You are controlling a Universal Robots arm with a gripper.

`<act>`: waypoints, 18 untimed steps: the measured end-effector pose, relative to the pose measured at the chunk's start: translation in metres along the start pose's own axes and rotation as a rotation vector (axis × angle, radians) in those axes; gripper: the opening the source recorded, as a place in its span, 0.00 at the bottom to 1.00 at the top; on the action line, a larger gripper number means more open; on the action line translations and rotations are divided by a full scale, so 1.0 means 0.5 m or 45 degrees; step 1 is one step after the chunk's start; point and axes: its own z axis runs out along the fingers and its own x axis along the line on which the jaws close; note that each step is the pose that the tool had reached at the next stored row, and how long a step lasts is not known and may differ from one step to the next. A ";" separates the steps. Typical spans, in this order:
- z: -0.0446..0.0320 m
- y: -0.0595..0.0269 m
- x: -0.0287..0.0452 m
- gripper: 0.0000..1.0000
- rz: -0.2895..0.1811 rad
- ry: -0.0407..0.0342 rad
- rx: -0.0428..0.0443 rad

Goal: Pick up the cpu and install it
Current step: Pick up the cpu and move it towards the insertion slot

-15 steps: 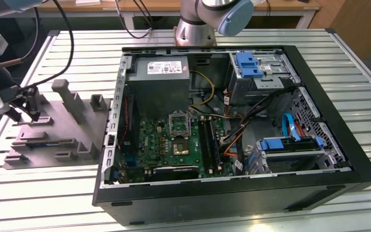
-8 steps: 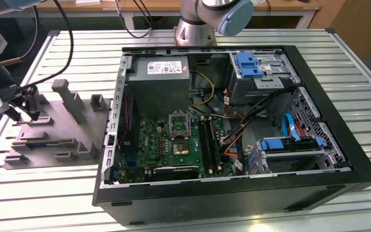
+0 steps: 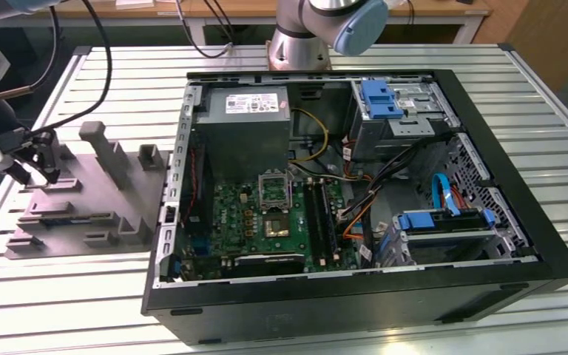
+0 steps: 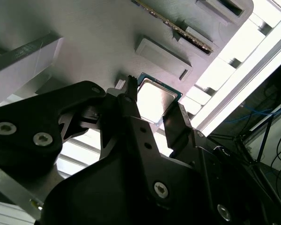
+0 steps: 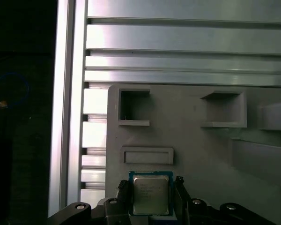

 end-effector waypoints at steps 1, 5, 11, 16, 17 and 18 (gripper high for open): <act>-0.001 0.000 0.000 0.47 0.000 0.0000 0.000; -0.003 0.000 0.000 0.47 0.000 0.0001 0.000; -0.008 0.000 0.000 0.47 0.000 0.0001 0.000; -0.012 0.001 0.000 0.47 0.000 0.0001 0.000; -0.013 0.001 0.000 0.47 0.000 0.0001 0.000; -0.014 0.001 0.000 0.47 0.000 0.0000 0.000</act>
